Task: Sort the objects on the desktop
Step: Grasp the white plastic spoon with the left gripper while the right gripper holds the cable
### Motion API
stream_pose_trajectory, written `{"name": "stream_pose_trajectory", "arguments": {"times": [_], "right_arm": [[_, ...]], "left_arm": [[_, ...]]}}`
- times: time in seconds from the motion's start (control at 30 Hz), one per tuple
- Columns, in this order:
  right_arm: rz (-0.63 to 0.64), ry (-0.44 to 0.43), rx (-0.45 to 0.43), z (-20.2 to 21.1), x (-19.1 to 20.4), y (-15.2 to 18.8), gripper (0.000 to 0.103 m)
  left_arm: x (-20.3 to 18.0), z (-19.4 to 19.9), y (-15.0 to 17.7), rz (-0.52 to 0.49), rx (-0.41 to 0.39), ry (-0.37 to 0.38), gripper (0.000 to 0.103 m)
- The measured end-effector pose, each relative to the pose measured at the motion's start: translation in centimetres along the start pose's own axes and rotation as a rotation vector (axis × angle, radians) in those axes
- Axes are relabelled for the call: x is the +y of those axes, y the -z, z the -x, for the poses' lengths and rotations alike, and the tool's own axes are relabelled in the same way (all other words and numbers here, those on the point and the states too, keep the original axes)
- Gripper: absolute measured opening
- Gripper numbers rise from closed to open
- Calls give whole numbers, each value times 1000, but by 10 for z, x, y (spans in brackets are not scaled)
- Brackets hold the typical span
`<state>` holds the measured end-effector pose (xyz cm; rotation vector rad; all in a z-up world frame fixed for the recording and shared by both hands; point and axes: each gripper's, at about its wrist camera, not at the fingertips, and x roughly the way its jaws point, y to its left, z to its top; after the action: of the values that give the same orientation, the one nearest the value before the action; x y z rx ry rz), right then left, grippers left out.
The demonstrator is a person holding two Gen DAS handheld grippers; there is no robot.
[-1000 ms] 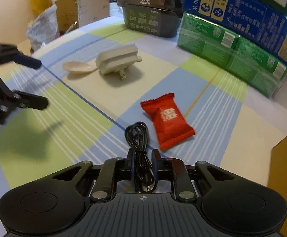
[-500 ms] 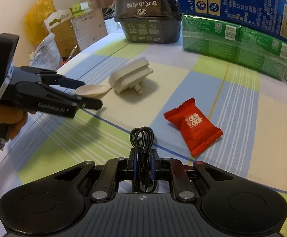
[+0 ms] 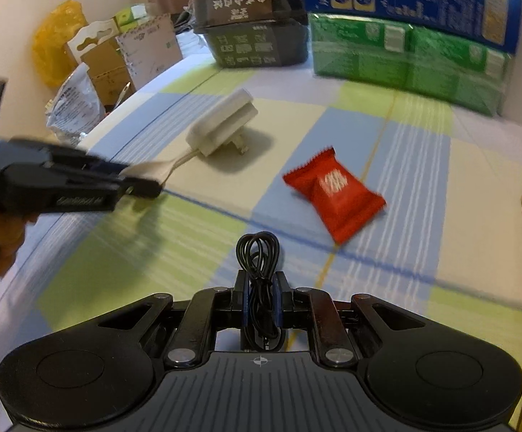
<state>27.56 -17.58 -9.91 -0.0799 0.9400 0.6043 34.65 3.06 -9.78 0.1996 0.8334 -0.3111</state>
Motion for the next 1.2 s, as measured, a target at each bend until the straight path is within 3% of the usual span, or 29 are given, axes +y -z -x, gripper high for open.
{"name": "stream_pose_trajectory", "arguments": {"times": [0.3,0.5,0.53,0.6,0.67,0.77,0.93,1.2], "right_arm": [[-152,-18,86,51,11,55,10],[-167,-29,42,80,30,94,11],[-159,-22,22,83,33,100,18],[-135,8,-11,87,39,110,44],[-103,27,-51,91,44,120,51],[-13,73,-89,89,54,130,51],[119,115,-117,80,65,139,49],[180,99,-140,75,71,142,22]], "left_arm": [[-57,67,45,106,100,93,23],[-98,120,87,172,120,162,23],[-102,126,94,166,116,159,23],[-110,134,107,176,106,156,23],[-113,138,115,181,86,157,24],[-118,140,123,159,52,141,38],[-128,141,125,72,2,101,45],[-125,142,120,61,-31,91,46]]}}
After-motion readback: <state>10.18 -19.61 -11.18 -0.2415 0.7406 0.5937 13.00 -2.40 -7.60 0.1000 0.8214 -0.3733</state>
